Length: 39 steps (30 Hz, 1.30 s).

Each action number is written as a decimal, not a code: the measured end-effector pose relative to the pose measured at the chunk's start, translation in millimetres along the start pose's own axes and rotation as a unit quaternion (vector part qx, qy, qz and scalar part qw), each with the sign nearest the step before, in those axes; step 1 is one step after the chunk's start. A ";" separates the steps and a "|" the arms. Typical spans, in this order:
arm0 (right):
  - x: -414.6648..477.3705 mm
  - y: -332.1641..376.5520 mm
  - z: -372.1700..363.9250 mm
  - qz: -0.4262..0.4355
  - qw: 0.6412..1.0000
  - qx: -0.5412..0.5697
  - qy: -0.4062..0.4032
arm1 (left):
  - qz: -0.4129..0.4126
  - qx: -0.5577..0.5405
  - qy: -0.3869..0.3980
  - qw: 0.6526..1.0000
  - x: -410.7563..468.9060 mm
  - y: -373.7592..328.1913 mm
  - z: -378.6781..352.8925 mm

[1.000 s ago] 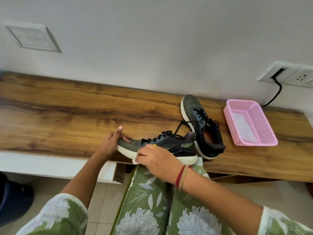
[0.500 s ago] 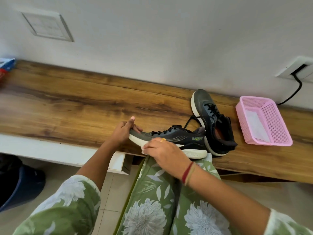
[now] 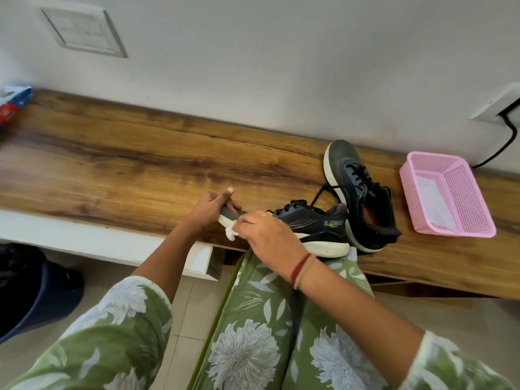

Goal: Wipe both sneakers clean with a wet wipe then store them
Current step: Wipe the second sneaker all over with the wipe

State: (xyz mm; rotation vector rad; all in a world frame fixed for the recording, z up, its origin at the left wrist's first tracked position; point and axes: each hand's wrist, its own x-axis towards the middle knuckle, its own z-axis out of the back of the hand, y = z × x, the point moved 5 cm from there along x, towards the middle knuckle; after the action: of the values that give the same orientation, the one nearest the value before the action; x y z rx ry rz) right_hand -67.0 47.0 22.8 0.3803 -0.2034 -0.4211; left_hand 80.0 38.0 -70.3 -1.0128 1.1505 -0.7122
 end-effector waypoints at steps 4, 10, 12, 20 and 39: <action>-40.3 -22.4 14.8 0.024 0.999 -0.035 0.004 | 0.009 0.024 -0.015 1.000 -4.7 -2.0 0.6; -39.9 -23.3 32.3 0.006 0.999 -0.032 -0.037 | 0.030 0.037 -0.007 0.999 -1.6 -1.4 3.8; -13.4 -5.6 22.6 0.002 0.998 -0.004 -0.065 | 0.031 0.040 0.003 0.999 -1.4 -3.5 1.3; -28.7 -15.2 5.9 0.075 0.996 -0.051 0.012 | 0.022 0.027 -0.006 0.999 -3.9 0.0 2.5; -42.7 -36.9 12.1 0.079 0.995 -0.066 -0.016 | 0.024 0.058 -0.019 0.998 0.4 -6.8 1.4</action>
State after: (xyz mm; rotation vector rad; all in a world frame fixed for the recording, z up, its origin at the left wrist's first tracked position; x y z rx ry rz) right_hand -121.7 30.6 14.3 0.2253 -0.2345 -0.2825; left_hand 81.7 35.2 -64.1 -0.8942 1.0838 -0.7102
